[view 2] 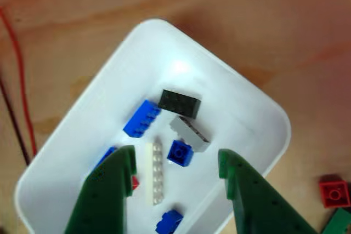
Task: Put all lego bricks in the bin.
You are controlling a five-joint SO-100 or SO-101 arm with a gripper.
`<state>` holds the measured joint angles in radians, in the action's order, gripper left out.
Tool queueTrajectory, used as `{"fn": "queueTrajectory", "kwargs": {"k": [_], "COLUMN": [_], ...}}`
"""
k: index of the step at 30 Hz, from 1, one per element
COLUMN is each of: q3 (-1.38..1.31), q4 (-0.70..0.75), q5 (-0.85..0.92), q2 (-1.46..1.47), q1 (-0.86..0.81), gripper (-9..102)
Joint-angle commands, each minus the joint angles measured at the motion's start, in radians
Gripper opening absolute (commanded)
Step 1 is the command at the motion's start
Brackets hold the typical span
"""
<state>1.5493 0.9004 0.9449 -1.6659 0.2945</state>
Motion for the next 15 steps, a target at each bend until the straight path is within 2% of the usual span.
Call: {"fn": "queueTrajectory", "kwargs": {"k": [1,3,7,12,15], "q3": [0.482,0.637,0.706,0.586,0.443], "q4": [0.305,0.202,0.198,0.106,0.114], "q5": [-0.026,-0.037,-0.038,-0.06,-0.057], "q2": [-0.609,-0.581,-0.425,-0.138,0.008], "q1": [-0.308,-0.308,-0.227,-0.193,-0.166], "gripper": [0,3,11,22,27]}}
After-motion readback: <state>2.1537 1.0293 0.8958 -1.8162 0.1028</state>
